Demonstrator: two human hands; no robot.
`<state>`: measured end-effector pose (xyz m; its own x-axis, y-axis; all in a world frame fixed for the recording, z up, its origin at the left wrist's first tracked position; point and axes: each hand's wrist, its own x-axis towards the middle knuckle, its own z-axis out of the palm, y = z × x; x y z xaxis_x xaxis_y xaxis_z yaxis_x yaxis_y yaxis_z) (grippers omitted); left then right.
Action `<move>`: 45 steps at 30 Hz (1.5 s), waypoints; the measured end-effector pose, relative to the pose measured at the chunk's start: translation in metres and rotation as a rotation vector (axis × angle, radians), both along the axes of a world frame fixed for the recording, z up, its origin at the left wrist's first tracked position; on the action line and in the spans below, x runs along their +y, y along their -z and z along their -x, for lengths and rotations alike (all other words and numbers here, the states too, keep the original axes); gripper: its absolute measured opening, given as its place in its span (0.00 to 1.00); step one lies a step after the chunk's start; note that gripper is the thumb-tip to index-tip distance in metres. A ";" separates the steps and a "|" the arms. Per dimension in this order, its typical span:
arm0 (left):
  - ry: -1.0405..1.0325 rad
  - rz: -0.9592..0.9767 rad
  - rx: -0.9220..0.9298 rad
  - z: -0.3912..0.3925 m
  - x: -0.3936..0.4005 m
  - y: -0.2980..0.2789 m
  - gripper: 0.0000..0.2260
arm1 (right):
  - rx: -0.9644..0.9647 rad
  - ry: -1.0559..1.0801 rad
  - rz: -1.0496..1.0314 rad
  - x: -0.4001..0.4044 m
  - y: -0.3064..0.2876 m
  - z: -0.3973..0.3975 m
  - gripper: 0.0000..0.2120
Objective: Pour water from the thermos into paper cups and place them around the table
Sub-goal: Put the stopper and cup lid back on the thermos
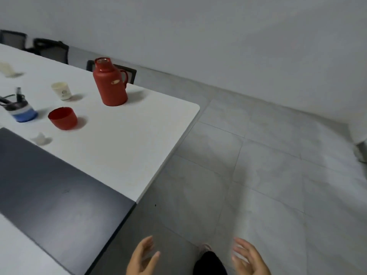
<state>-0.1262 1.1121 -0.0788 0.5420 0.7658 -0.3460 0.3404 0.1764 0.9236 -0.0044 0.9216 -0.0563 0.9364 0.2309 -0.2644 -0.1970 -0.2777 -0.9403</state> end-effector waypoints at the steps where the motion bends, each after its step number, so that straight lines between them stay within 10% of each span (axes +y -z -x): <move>1: -0.039 -0.005 -0.003 -0.018 0.005 0.000 0.16 | 0.023 -0.033 -0.006 0.010 0.002 -0.028 0.17; 19: -0.713 -0.038 0.045 -0.161 0.196 -0.004 0.15 | -0.018 -0.956 -0.007 0.334 -0.007 -0.295 0.16; 36: -0.678 -0.230 0.948 -0.147 0.334 0.019 0.35 | -0.217 -1.806 0.091 0.657 -0.013 -0.179 0.14; 45: -0.662 -0.199 0.963 -0.145 0.334 0.031 0.30 | -0.351 -1.697 0.084 0.745 0.044 -0.051 0.43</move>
